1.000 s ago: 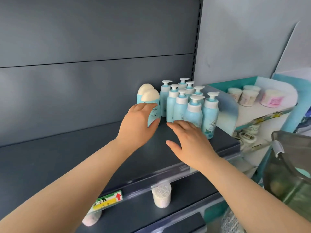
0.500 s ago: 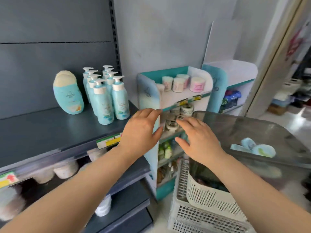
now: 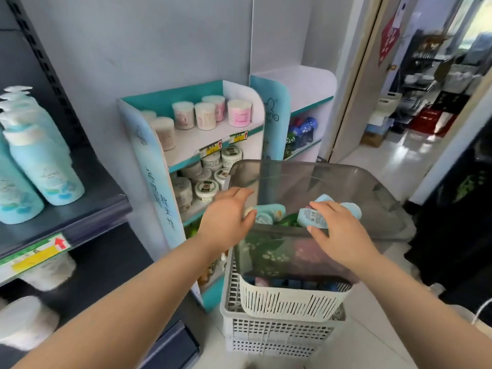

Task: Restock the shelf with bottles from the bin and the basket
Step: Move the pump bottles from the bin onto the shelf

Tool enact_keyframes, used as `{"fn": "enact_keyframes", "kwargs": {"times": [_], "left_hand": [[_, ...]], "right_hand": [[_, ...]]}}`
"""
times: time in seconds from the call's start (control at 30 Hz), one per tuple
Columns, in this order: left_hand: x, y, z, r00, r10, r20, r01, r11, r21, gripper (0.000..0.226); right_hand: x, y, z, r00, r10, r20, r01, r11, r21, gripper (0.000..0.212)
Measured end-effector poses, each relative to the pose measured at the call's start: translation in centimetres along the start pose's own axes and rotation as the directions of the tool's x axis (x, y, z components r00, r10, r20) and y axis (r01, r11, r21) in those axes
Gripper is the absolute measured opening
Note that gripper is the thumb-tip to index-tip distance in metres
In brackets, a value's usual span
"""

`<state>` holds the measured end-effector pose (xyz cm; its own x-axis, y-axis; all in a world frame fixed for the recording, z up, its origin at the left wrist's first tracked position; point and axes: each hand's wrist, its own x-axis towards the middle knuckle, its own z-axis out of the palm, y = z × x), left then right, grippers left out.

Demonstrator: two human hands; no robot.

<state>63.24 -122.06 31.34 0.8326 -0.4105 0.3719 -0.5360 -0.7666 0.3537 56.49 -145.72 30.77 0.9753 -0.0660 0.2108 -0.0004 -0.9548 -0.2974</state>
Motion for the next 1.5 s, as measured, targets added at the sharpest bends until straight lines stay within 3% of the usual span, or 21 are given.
{"fn": "enact_keyframes", "kwargs": {"times": [0.33, 0.67, 0.77, 0.87, 1.0, 1.17, 1.33, 1.43, 1.5], "left_hand": [[12.1, 0.0, 9.1, 0.984, 0.045, 0.173, -0.029, 0.995, -0.096, 0.049], [17.2, 1.2, 16.1, 0.904, 0.094, 0.418, -0.056, 0.993, -0.101, 0.055], [17.9, 1.0, 17.7, 0.877, 0.095, 0.471, -0.047, 0.993, -0.112, 0.059], [18.7, 2.0, 19.2, 0.841, 0.09, 0.533, -0.022, 0.991, -0.132, 0.063], [19.2, 5.5, 22.0, 0.765, 0.088, 0.638, 0.064, 0.975, -0.212, 0.064], [20.2, 9.8, 26.3, 0.677, -0.013, 0.736, 0.279, 0.93, -0.24, 0.075], [21.4, 11.9, 28.7, 0.574, -0.191, 0.796, 0.513, 0.842, -0.168, 0.075], [21.7, 12.3, 29.0, 0.506, -0.249, 0.826, 0.589, 0.799, -0.12, 0.066], [21.7, 12.0, 28.3, 0.532, -0.252, 0.809, 0.57, 0.812, -0.122, 0.062]], "right_hand": [[8.6, 11.2, 2.0, 0.975, 0.182, 0.128, -0.168, 0.98, -0.107, 0.055], [13.3, 18.6, 5.0, 0.851, 0.324, 0.414, -0.239, 0.94, -0.244, 0.072], [15.5, 20.0, 5.3, 0.802, 0.327, 0.5, -0.215, 0.939, -0.268, 0.085], [17.7, 21.3, 5.2, 0.727, 0.267, 0.633, -0.096, 0.952, -0.291, 0.106], [19.3, 22.2, 5.6, 0.639, 0.202, 0.742, 0.014, 0.962, -0.274, 0.115], [19.1, 23.2, 5.7, 0.72, 0.108, 0.686, 0.056, 0.976, -0.213, 0.102], [17.6, 23.4, 4.5, 0.895, 0.055, 0.442, 0.021, 0.986, -0.166, 0.058], [17.1, 23.4, 3.6, 0.948, 0.069, 0.31, -0.029, 0.991, -0.134, 0.059], [17.2, 23.5, 3.4, 0.961, 0.078, 0.264, -0.051, 0.993, -0.108, 0.062]]}}
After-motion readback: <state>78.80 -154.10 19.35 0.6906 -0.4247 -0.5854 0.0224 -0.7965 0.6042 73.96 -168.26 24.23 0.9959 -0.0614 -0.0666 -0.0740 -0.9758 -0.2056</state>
